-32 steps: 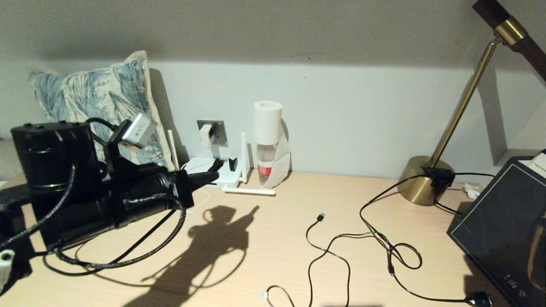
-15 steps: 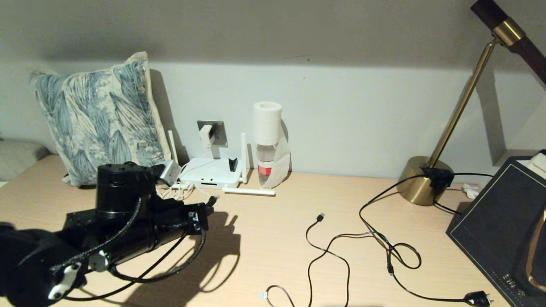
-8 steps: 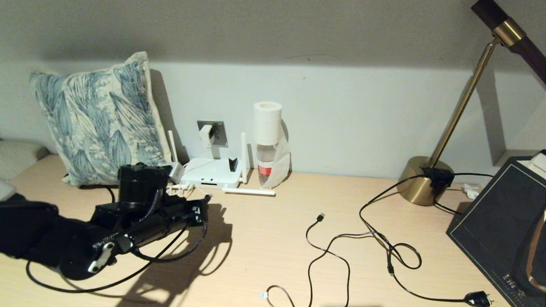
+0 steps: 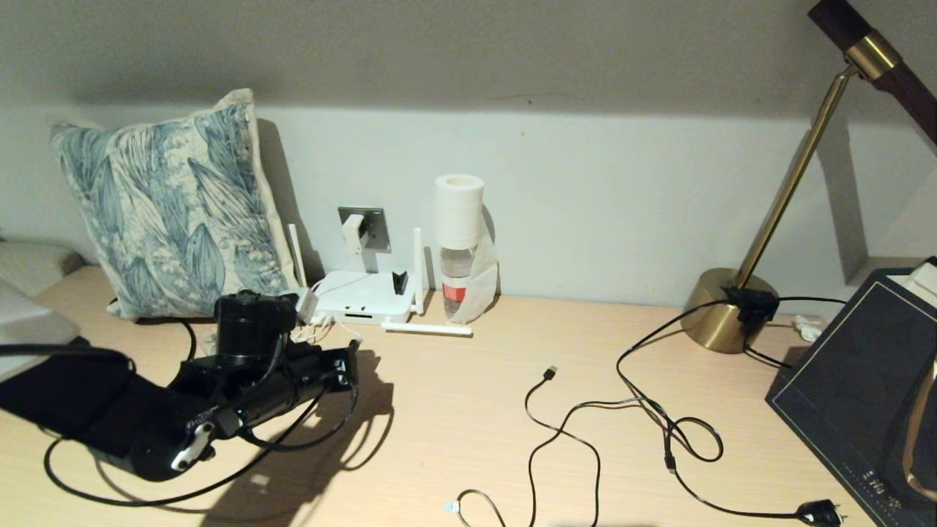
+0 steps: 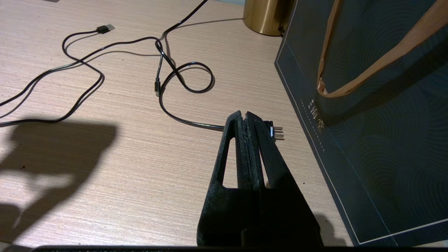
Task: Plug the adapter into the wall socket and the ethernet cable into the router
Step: Align cable and router interface
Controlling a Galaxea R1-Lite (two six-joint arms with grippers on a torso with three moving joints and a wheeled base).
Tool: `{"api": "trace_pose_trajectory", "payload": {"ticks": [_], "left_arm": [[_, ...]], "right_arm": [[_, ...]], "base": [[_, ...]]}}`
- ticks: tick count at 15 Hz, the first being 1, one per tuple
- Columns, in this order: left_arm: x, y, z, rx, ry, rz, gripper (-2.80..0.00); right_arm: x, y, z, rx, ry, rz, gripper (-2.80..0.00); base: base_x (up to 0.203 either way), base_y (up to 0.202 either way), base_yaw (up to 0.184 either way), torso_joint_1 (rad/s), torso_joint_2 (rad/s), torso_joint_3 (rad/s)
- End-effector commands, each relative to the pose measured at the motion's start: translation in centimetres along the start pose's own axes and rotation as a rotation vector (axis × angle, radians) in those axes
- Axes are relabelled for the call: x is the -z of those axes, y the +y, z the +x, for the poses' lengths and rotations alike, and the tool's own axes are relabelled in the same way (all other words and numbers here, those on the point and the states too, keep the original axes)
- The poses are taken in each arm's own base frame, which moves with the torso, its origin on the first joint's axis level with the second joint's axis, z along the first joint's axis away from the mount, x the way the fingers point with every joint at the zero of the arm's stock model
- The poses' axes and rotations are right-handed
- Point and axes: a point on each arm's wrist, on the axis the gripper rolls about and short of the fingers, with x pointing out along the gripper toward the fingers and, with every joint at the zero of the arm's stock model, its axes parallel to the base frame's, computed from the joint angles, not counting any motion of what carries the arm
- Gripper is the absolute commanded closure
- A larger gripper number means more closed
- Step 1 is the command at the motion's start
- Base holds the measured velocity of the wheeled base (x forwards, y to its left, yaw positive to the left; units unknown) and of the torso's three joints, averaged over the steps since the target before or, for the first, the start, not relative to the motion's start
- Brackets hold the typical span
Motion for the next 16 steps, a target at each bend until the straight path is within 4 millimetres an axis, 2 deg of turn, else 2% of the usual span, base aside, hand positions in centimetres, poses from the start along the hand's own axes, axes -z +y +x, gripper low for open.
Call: {"api": "trace_pose_trajectory", "payload": {"ticks": [1, 6, 11, 16], "left_arm": [[1.1, 0.2, 1.4, -0.006, 0.014, 0.003, 0.0], [0.7, 0.3, 1.9, -0.007, -0.004, 0.002, 0.0], [0.0, 0.5, 1.7, -0.005, -0.018, 0.105, 0.0], [-0.1, 1.7, 4.2, -0.02, -0.01, 0.087, 0.0]], "right_arm": [[0.0, 0.0, 0.0, -0.001, 0.004, -0.001, 0.0], [0.0, 0.0, 0.0, -0.001, 0.004, -0.001, 0.0], [0.0, 0.0, 0.0, -0.001, 0.004, -0.001, 0.0], [0.0, 0.0, 0.0, -0.001, 0.002, -0.001, 0.0]], "base": [[0.0, 0.0, 0.0, 0.0, 0.0, 0.0], [0.0, 0.0, 0.0, 0.0, 0.0, 0.0], [0.0, 0.0, 0.0, 0.0, 0.0, 0.0], [0.0, 0.0, 0.0, 0.0, 0.0, 0.0]]}}
